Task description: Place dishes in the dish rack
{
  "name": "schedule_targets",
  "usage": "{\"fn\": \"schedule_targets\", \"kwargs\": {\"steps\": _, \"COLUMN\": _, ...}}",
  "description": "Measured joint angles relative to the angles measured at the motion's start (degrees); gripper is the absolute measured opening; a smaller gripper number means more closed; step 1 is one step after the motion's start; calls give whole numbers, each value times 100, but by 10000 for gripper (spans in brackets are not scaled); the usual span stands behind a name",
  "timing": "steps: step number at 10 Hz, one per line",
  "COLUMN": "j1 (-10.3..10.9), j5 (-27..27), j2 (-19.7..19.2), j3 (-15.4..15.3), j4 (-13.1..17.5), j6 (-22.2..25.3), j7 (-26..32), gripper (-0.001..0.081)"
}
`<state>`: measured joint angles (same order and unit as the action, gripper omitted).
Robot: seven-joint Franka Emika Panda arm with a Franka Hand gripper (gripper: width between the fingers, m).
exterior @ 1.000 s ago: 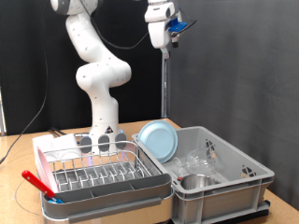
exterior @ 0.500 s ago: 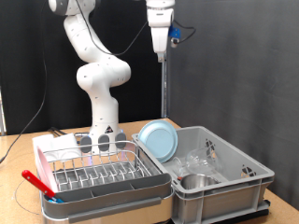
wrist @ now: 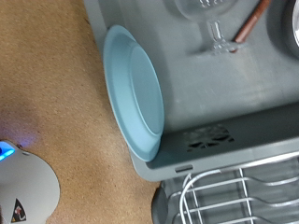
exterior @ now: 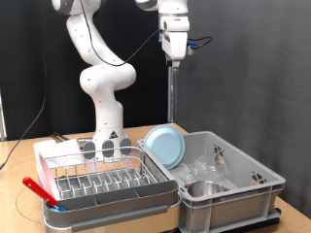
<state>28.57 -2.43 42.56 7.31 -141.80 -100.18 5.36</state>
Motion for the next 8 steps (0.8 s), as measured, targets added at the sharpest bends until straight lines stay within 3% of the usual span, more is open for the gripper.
{"fn": "schedule_targets", "kwargs": {"steps": 2, "j1": 14, "j5": 65, "j2": 60, "j3": 8, "j4": -20, "j6": 0, "j7": 53, "gripper": 811}}
{"fn": "schedule_targets", "kwargs": {"steps": 4, "j1": 68, "j5": -11, "j2": 134, "j3": 30, "j4": -81, "j6": -142, "j7": 820, "gripper": 811}}
{"fn": "schedule_targets", "kwargs": {"steps": 6, "j1": 150, "j5": -23, "j2": 444, "j3": 86, "j4": -256, "j6": -10, "j7": 1596, "gripper": 811}}
{"fn": "schedule_targets", "kwargs": {"steps": 8, "j1": 144, "j5": 20, "j2": 726, "j3": 87, "j4": -418, "j6": 321, "j7": 1647, "gripper": 811}}
